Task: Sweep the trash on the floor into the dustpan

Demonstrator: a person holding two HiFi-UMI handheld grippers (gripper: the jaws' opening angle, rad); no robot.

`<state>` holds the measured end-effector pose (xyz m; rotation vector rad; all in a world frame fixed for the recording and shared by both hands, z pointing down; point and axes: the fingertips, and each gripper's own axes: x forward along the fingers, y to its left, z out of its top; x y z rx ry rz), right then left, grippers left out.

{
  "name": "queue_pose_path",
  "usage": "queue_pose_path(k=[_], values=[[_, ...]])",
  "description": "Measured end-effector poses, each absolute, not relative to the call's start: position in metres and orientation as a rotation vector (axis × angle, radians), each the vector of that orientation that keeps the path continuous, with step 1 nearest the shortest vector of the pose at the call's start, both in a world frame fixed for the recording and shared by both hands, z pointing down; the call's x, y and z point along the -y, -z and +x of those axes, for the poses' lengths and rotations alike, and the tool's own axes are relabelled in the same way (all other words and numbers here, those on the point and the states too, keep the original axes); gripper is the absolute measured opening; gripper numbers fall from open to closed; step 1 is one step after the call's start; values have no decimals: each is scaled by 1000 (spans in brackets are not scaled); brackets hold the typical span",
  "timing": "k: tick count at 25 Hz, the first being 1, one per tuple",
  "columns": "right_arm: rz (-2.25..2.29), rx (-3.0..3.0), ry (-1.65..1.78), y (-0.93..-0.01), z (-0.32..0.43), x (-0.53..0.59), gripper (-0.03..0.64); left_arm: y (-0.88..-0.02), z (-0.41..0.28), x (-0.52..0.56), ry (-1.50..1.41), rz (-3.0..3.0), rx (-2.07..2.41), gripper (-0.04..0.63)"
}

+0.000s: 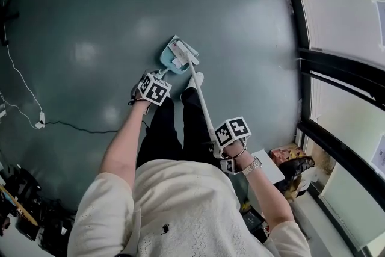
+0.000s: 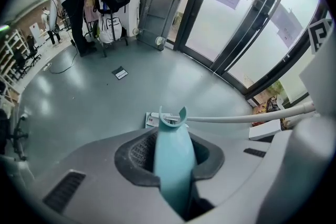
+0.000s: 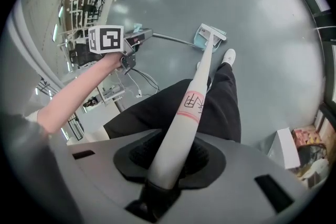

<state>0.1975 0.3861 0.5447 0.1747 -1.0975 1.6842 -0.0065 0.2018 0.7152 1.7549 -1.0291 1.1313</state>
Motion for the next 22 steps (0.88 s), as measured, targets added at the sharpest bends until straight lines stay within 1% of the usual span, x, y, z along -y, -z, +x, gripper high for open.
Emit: queue_pose_path(k=[5,8,13,18,22], values=[[246,1143,-1739,-515,195,-368,95,-709,-24,-214,-1089,1722,1066,94],[257,1150,-1839,-496,194,-350,95,-702,-42,-215,-1073,1697,1097,94],[267,1176,-1981,-466,171,-317,97,-681,-88,-211,-1010,1646,1194,94],[280,1278,-1981,-451,127,-251,100,-661,-149,-189,-946,1625,1265,94],[288,1361,-2005,-451,103,-162,101,-661,-185,-132,-968,1600,1294,94]])
